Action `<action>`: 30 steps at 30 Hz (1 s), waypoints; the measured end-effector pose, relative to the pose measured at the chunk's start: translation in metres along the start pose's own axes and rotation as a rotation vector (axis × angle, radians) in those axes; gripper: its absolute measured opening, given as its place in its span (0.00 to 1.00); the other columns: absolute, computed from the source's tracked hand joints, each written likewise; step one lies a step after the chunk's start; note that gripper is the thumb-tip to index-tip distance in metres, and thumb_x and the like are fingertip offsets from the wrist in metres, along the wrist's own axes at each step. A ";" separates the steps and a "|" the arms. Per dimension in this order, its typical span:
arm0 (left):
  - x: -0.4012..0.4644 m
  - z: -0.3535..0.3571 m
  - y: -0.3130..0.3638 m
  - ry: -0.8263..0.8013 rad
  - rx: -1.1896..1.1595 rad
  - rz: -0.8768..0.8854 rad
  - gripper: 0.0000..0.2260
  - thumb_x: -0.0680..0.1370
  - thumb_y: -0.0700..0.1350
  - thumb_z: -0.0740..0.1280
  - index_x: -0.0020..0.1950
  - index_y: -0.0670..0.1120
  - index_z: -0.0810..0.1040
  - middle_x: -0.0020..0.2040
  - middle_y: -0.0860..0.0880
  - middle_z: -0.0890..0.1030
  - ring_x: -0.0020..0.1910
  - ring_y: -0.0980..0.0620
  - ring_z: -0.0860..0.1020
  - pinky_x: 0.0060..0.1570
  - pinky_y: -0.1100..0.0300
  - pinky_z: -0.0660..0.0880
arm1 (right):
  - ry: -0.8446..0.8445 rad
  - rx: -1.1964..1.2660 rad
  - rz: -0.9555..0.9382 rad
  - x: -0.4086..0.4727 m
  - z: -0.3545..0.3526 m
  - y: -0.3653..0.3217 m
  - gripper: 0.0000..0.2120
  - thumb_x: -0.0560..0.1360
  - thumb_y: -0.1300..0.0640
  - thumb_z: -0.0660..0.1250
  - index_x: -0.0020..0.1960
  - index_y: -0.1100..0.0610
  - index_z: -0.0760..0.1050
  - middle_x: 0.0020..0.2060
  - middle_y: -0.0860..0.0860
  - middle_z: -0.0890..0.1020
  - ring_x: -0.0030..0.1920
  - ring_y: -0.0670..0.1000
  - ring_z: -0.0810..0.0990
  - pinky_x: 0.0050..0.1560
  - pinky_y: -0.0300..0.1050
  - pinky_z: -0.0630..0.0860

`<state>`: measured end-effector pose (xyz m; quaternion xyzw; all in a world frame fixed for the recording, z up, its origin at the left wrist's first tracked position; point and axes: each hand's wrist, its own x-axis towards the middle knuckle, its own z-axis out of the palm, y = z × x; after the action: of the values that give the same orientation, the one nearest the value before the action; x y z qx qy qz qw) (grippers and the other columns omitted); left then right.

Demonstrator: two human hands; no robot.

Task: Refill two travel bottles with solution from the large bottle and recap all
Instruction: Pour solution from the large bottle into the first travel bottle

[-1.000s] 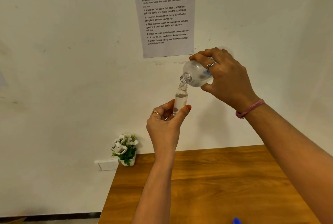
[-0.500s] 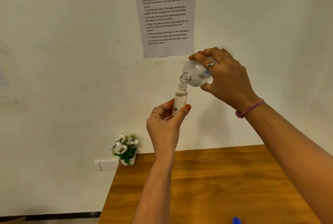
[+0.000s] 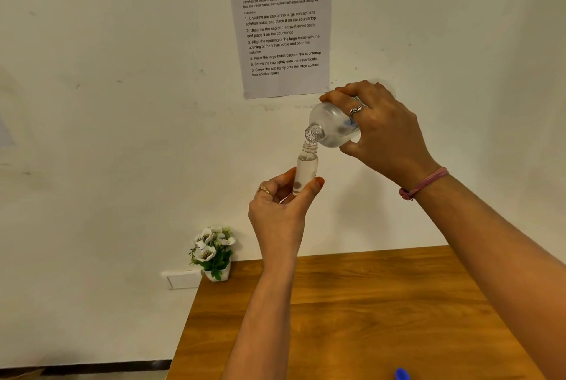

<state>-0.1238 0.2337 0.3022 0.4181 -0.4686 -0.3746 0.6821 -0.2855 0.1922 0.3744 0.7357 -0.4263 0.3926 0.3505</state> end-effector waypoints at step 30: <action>0.002 0.001 -0.005 0.014 -0.006 -0.008 0.16 0.65 0.44 0.79 0.49 0.51 0.80 0.46 0.52 0.83 0.42 0.64 0.81 0.38 0.73 0.76 | -0.001 0.004 0.006 -0.002 0.006 0.003 0.31 0.62 0.58 0.78 0.63 0.58 0.74 0.55 0.58 0.79 0.53 0.61 0.78 0.45 0.53 0.78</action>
<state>-0.1250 0.2301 0.2985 0.4206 -0.4611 -0.3760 0.6849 -0.2870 0.1863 0.3703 0.7352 -0.4279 0.3942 0.3478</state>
